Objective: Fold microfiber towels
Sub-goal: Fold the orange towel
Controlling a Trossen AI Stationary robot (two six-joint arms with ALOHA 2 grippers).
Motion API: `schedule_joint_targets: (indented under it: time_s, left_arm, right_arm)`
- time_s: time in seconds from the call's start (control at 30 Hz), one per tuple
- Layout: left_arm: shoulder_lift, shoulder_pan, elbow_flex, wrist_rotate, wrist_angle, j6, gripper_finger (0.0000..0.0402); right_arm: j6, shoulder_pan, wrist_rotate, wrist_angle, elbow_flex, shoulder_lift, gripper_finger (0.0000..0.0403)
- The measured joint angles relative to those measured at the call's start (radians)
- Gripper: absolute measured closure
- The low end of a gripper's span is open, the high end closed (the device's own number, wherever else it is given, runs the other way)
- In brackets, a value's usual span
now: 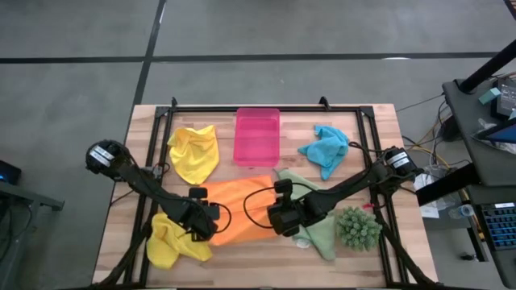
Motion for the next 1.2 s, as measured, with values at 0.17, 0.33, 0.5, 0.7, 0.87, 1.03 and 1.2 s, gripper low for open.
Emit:
schedule_joint_targets:
  time_s: [0.17, 0.33, 0.5, 0.7, 0.87, 1.03, 1.2]
  left_arm:
    - [0.000, 0.000, -0.009, 0.000, 0.017, 0.000, 0.0287]
    - [0.000, 0.002, -0.036, 0.003, 0.067, -0.006, 0.0323]
    - [0.000, 0.012, -0.046, 0.021, 0.080, -0.006, 0.0362]
    - [-0.013, 0.013, -0.031, 0.035, 0.060, 0.000, 0.0395]
    - [-0.054, 0.013, -0.032, 0.070, 0.033, -0.008, 0.0396]
    - [-0.098, 0.013, -0.035, 0.069, 0.038, -0.032, 0.0397]
    - [-0.100, 0.013, -0.044, 0.069, 0.061, -0.033, 0.0367]
  right_arm:
    - [0.001, 0.000, 0.000, 0.001, 0.000, 0.000, 0.0394]
    - [0.007, 0.000, 0.000, 0.003, 0.000, 0.000, 0.0394]
    - [0.012, 0.002, 0.000, 0.002, 0.000, 0.001, 0.0394]
    - [0.020, 0.002, 0.000, 0.000, 0.000, 0.002, 0.0394]
    - [0.019, 0.005, 0.000, -0.002, 0.000, 0.002, 0.0394]
    - [0.027, 0.006, -0.042, 0.001, 0.000, 0.004, 0.0394]
    - [0.035, 0.011, -0.051, 0.001, 0.000, 0.011, 0.0394]
